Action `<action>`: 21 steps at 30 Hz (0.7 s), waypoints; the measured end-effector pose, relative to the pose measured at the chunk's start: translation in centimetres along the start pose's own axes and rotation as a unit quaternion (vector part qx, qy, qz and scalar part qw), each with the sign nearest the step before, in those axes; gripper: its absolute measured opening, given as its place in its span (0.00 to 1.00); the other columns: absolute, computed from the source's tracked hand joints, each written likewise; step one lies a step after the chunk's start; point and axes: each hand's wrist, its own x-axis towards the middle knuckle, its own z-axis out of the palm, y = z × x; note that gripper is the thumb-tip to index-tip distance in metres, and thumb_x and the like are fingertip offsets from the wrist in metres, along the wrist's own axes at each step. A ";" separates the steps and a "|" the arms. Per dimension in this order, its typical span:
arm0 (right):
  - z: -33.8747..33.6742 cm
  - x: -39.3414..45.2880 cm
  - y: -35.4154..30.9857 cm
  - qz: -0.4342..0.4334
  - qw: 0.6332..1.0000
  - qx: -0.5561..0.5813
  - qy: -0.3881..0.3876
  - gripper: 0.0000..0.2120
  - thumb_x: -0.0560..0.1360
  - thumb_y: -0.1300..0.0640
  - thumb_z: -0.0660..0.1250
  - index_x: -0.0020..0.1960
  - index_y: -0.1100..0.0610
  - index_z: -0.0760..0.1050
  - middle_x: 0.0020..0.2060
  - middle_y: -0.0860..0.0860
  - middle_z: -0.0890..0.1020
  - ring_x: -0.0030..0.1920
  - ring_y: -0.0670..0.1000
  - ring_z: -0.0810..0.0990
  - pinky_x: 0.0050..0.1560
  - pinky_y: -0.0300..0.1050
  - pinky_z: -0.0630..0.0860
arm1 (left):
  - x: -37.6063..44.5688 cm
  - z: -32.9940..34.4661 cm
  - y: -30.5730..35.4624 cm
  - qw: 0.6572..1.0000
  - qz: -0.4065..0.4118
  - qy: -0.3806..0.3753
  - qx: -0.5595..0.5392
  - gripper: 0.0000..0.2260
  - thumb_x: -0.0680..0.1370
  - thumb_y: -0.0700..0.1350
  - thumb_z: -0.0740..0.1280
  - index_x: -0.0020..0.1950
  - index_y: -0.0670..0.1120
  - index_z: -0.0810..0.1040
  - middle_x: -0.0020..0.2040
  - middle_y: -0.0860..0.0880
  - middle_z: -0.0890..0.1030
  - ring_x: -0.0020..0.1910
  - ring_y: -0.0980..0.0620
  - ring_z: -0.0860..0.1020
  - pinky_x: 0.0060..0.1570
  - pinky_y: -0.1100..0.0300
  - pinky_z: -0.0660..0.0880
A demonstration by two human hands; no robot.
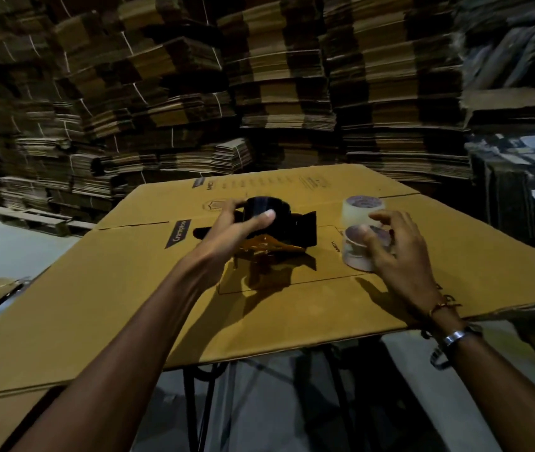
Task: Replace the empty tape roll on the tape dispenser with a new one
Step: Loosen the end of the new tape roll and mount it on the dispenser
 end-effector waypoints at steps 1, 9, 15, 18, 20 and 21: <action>-0.2 0.2 0.3 0.028 0.999 0.032 0.026 0.12 0.81 0.51 0.67 0.61 0.56 0.76 0.57 0.53 0.79 0.59 0.53 0.77 0.55 0.51 0.77 | 0.0 0.0 -0.5 1.000 0.009 -0.009 -0.006 0.37 0.65 0.60 0.74 0.71 0.55 0.64 0.66 0.44 0.73 0.63 0.45 0.74 0.64 0.46 0.69; -1.1 2.5 4.2 0.214 0.963 0.132 0.093 0.05 0.82 0.57 0.65 0.56 0.52 0.78 0.56 0.53 0.82 0.59 0.55 0.80 0.61 0.59 0.79 | 0.9 0.9 -3.9 0.999 0.047 -0.011 0.025 0.36 0.67 0.51 0.79 0.68 0.56 0.63 0.59 0.56 0.71 0.56 0.57 0.75 0.46 0.66 0.73; -1.2 5.5 6.7 0.297 0.942 0.149 0.049 0.08 0.81 0.58 0.67 0.60 0.54 0.77 0.58 0.54 0.81 0.56 0.55 0.83 0.59 0.59 0.81 | 2.0 1.3 -5.7 0.982 0.084 -0.017 0.170 0.43 0.68 0.47 0.79 0.76 0.55 0.57 0.67 0.52 0.71 0.64 0.53 0.71 0.64 0.55 0.72; -0.7 6.6 7.6 0.310 0.939 0.146 0.017 0.14 0.78 0.56 0.72 0.62 0.52 0.76 0.59 0.50 0.80 0.59 0.54 0.81 0.58 0.57 0.81 | 2.4 2.8 -5.9 0.936 0.139 0.052 0.319 0.48 0.66 0.54 0.80 0.79 0.55 0.56 0.75 0.48 0.64 0.72 0.48 0.62 0.72 0.47 0.65; -0.3 7.3 7.8 0.333 0.930 0.157 -0.016 0.22 0.75 0.54 0.75 0.67 0.50 0.73 0.63 0.48 0.77 0.61 0.53 0.78 0.49 0.51 0.81 | 1.9 4.9 -5.2 0.867 0.240 0.112 0.422 0.41 0.68 0.60 0.76 0.77 0.54 0.62 0.75 0.47 0.65 0.73 0.46 0.61 0.70 0.48 0.64; -0.2 7.6 7.7 0.340 0.925 0.164 -0.038 0.26 0.75 0.55 0.76 0.70 0.51 0.70 0.64 0.47 0.74 0.62 0.53 0.76 0.44 0.47 0.79 | 1.5 6.3 -4.7 0.835 0.302 0.120 0.445 0.34 0.71 0.61 0.72 0.74 0.53 0.68 0.71 0.47 0.69 0.70 0.46 0.65 0.66 0.49 0.67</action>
